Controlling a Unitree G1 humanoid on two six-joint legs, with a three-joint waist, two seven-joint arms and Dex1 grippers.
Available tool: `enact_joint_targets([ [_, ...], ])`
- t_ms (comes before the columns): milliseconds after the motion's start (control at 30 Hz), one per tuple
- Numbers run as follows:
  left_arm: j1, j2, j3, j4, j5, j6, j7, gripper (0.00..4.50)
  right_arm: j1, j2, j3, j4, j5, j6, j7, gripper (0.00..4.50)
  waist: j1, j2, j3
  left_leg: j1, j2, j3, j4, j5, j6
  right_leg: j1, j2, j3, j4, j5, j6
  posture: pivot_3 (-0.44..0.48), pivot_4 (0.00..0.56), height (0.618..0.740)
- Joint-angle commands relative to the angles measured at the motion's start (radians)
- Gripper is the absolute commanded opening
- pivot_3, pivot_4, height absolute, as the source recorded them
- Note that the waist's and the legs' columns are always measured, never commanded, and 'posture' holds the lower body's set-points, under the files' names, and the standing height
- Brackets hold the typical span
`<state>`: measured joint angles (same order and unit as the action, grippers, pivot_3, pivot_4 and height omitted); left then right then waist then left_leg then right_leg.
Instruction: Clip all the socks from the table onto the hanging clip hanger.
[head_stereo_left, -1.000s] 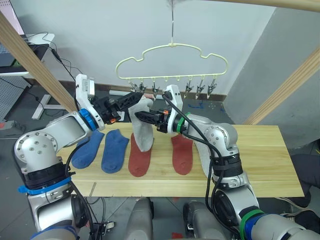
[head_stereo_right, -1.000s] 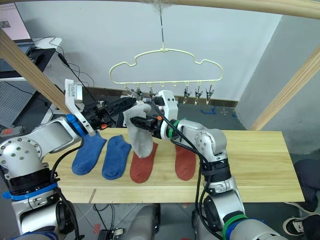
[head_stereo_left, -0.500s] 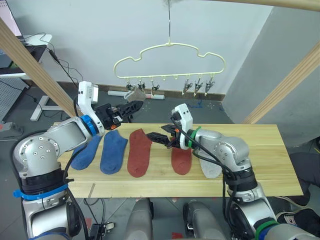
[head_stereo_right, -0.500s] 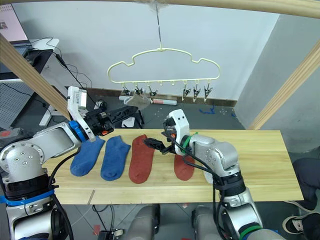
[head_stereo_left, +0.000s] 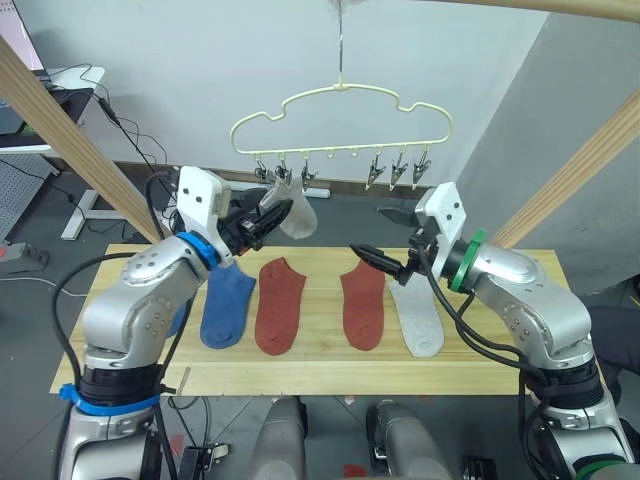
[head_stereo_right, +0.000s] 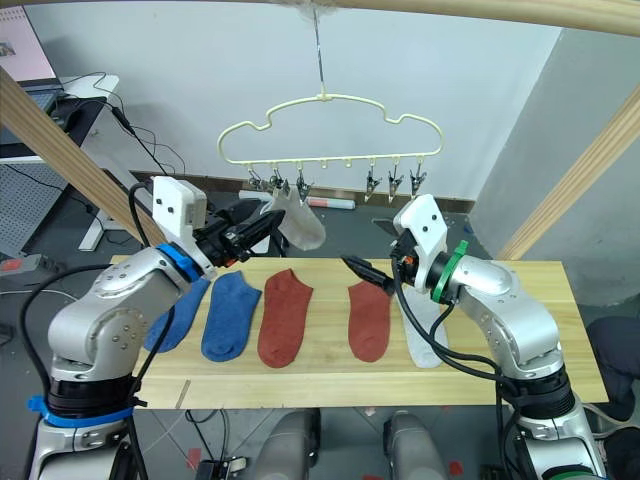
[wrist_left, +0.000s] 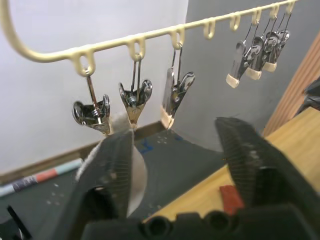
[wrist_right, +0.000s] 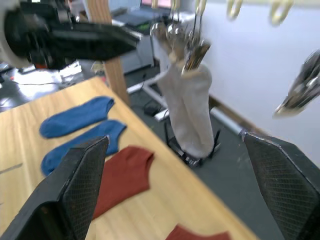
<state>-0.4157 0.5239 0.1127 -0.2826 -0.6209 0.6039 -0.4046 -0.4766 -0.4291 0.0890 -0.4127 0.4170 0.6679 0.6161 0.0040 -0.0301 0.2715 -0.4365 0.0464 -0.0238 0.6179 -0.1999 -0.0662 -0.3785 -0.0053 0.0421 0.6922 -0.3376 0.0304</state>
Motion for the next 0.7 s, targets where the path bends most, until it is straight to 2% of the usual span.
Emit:
enact_joint_targets([
  [33,0.003,-0.055,-0.019,0.005,0.079,-0.091,0.023,2.79,-0.016,-0.003,-0.03,-0.051,0.025,-0.061,0.03,4.5,0.0,0.0,0.0,0.0,0.0,0.0,0.0,0.0,0.0,0.0,0.0,0.0,0.0,0.0,0.0,0.07,0.26,0.74],
  [233,-0.029,-0.146,-0.039,0.085,0.191,-0.213,0.052,2.79,-0.04,0.004,-0.029,-0.054,0.04,-0.11,0.061,4.5,0.0,0.0,0.0,0.0,0.0,0.0,0.001,0.0,0.0,0.001,0.002,0.0,0.0,0.0,0.0,0.061,0.257,0.74],
  [500,-0.028,-0.216,-0.023,0.157,0.254,-0.299,0.072,2.79,-0.09,0.001,-0.034,-0.058,0.092,-0.106,0.093,4.5,-0.004,0.0,0.0,0.0,0.0,-0.001,0.005,0.0,0.001,0.002,0.002,-0.001,0.002,0.0,0.0,0.051,0.258,0.74],
  [633,-0.035,-0.221,-0.022,0.17,0.264,-0.31,0.062,1.92,-0.093,-0.004,-0.033,-0.054,0.098,-0.105,0.092,4.5,-0.004,0.0,0.0,0.0,0.0,-0.001,0.007,-0.002,0.003,0.003,0.002,-0.002,0.004,0.0,0.0,0.051,0.259,0.74],
  [700,-0.038,-0.221,-0.022,0.176,0.264,-0.311,0.057,1.92,-0.094,-0.005,-0.033,-0.052,0.099,-0.102,0.09,4.5,-0.004,0.0,0.0,0.0,0.0,-0.002,0.007,-0.002,0.004,0.003,0.002,-0.002,0.005,0.0,0.0,0.051,0.259,0.74],
])
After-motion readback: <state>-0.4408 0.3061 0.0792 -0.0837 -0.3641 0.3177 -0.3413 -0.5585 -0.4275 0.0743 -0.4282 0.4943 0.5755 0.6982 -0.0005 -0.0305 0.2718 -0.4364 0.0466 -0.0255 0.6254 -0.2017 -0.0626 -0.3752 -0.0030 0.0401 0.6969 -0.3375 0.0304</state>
